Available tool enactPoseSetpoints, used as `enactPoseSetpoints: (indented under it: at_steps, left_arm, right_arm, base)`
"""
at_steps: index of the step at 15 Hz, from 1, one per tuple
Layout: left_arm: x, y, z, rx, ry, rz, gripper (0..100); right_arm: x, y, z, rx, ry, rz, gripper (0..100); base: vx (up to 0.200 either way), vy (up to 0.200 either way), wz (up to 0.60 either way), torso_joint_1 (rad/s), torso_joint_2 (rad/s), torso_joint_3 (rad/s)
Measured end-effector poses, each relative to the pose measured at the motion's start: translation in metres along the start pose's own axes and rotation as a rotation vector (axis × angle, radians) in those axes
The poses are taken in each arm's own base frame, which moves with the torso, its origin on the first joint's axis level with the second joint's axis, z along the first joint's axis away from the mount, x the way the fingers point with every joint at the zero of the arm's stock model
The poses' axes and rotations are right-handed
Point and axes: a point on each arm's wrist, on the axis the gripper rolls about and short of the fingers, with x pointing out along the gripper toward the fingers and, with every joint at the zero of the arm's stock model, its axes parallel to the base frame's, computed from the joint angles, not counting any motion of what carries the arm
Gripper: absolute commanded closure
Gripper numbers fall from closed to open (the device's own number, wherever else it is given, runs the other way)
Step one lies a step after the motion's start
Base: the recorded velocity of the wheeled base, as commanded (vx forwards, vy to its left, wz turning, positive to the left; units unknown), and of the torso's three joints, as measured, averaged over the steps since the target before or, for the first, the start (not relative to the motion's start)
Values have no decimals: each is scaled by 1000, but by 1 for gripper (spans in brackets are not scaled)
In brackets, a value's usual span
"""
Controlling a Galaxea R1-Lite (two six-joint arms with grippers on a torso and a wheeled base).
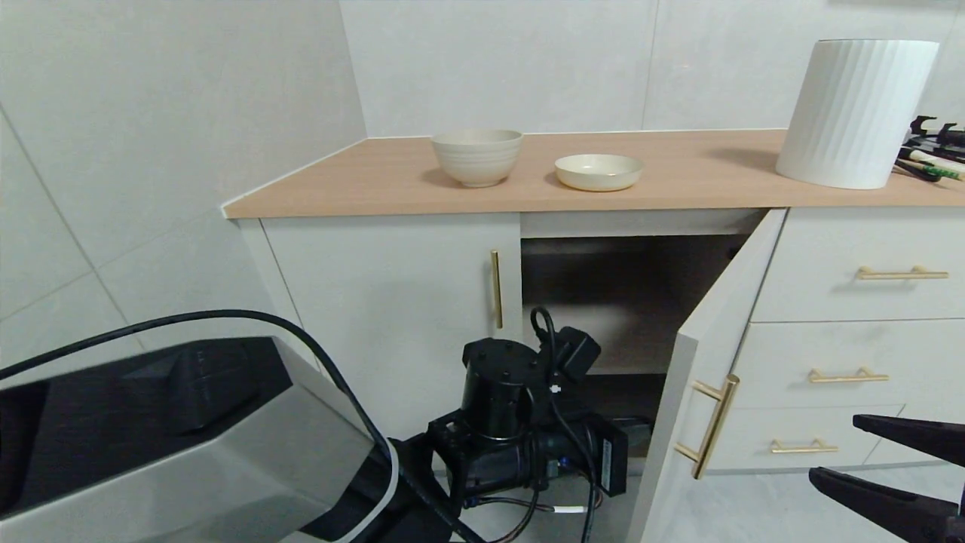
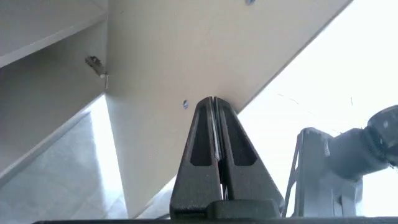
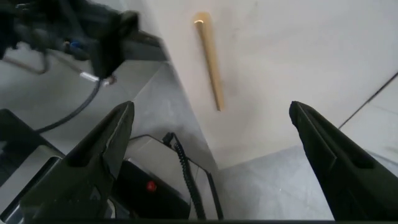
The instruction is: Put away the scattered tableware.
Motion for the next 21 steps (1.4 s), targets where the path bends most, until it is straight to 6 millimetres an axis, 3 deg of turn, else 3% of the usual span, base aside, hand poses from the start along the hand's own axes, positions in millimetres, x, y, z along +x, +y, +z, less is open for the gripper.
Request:
enactPoseSetpoints:
  at_steps: [4,7,9,15,19,21]
  left_arm:
    - [8,10,16,-67,9,-20,100]
    - [10,5,19,-66,9,-32,100]
    - [14,-11,15,-65,46,-56,100]
    - [31,-94,5,-21,133,-175,100]
    - [19,-107,13,-9,102,-169,100]
    - [11,-104,23,-11,80,-153,100]
  right_arm:
    - [-1,0,-1,0,-3,-1,0]
    - [-2,1,0,-2,-9,1,0]
    - [-6,2,1,-10,-28,18,0]
    - [-35,27,1,-97,-111,238,0]
    - [-49,32,0,-118,-135,300,0]
    - [-51,32,1,-121,-144,304,0]
  base:
    - [0,0,0,0,0,0]
    - [0,0,0,0,0,0]
    - [0,0,0,0,0,0]
    - [0,0,0,0,0,0]
    - [0,0,0,0,0,0]
    - [0,0,0,0,0,0]
